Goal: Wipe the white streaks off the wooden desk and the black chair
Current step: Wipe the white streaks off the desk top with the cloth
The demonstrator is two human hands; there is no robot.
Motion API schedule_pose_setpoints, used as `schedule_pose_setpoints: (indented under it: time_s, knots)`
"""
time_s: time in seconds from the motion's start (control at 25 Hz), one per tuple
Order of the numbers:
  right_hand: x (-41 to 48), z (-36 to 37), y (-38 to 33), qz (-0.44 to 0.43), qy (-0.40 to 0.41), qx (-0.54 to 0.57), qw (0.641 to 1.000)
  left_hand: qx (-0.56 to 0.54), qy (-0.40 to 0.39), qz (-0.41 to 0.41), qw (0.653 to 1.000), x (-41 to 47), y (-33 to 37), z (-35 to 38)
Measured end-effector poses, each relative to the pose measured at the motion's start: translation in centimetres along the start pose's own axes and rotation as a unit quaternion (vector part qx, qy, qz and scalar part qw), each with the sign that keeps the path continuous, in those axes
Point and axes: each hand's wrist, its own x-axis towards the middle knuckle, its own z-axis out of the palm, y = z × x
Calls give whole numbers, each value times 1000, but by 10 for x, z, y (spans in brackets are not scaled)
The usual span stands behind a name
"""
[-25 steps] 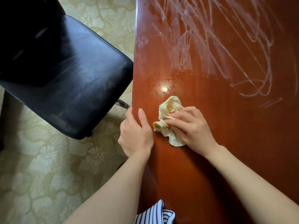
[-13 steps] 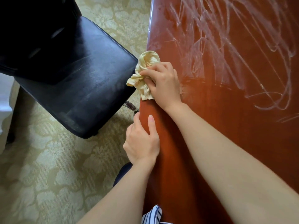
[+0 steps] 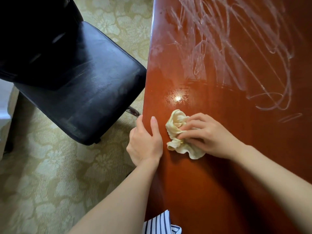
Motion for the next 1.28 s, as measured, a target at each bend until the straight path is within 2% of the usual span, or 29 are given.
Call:
schedule_pose_setpoints:
  time_s: [0.08, 0.16, 0.28, 0.4, 0.48, 0.52, 0.56, 0.68, 0.8, 0.96, 1.2, 1.28]
  knots:
    - [15, -4, 15, -39, -12, -23, 999, -3, 2, 0, 1000, 0, 0, 0]
    - [40, -6, 33, 1, 22, -29, 999, -5, 3, -4, 1000, 1, 0, 0]
    - [80, -8, 58, 145, 112, -54, 982, -3, 4, -3, 1000, 0, 1, 0]
    - [124, -4, 60, 356, 188, -59, 914, 10, 4, 4, 1000, -1, 2, 0]
    - [144, 5, 50, 438, 207, -79, 871, 14, 4, 0, 1000, 0, 2, 0]
    - [146, 10, 44, 443, 208, -79, 868, 14, 4, -3, 1000, 1, 2, 0]
    - [143, 15, 39, 420, 208, -72, 880, 14, 4, -5, 1000, 2, 1, 0]
    - [112, 24, 23, 289, 181, -57, 938, 12, 0, -2, 1000, 2, 1, 1]
    - [77, 29, 2, 233, 165, -44, 957, 13, -1, 3, 1000, 2, 1, 1]
    - [45, 42, -36, 286, 186, -21, 940, 8, -10, 12, 1000, 1, -1, -1]
    - [28, 62, -88, 430, 250, 0, 868, -19, 4, 47, 999, 3, 0, 1]
    - [15, 65, -100, 452, 250, -6, 856, -23, 9, 74, 997, 1, -3, 0]
